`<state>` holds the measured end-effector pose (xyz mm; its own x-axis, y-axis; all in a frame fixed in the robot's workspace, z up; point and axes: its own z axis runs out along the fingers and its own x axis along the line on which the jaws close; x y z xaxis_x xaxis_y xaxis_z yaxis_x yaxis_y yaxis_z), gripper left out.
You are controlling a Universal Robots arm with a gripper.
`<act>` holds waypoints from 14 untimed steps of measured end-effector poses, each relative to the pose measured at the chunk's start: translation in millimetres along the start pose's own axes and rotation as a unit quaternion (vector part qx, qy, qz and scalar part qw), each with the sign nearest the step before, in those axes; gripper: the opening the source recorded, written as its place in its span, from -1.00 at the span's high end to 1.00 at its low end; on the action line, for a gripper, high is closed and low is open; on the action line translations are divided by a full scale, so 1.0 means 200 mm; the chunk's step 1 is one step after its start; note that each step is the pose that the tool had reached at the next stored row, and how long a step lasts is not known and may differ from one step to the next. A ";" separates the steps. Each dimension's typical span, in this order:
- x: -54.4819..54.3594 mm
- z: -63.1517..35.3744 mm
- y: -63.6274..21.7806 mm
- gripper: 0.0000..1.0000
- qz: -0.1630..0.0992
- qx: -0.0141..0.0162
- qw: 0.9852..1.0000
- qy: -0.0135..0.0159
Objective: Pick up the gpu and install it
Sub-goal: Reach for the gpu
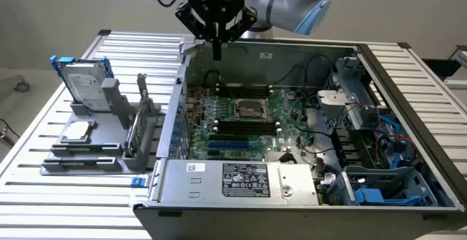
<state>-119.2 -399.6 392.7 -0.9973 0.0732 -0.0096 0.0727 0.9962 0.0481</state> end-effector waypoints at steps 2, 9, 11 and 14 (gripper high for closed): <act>0.00 0.000 0.000 0.79 0.000 0.000 1.000 0.000; -0.01 0.000 -0.002 0.79 0.001 0.000 1.000 0.002; -0.01 0.000 -0.002 0.79 0.001 0.000 1.000 0.003; -0.01 -0.001 -0.002 0.79 0.001 0.000 1.000 0.004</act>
<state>-117.7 -400.2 392.9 -0.9972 0.0747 -0.0024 0.0745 0.9961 0.0475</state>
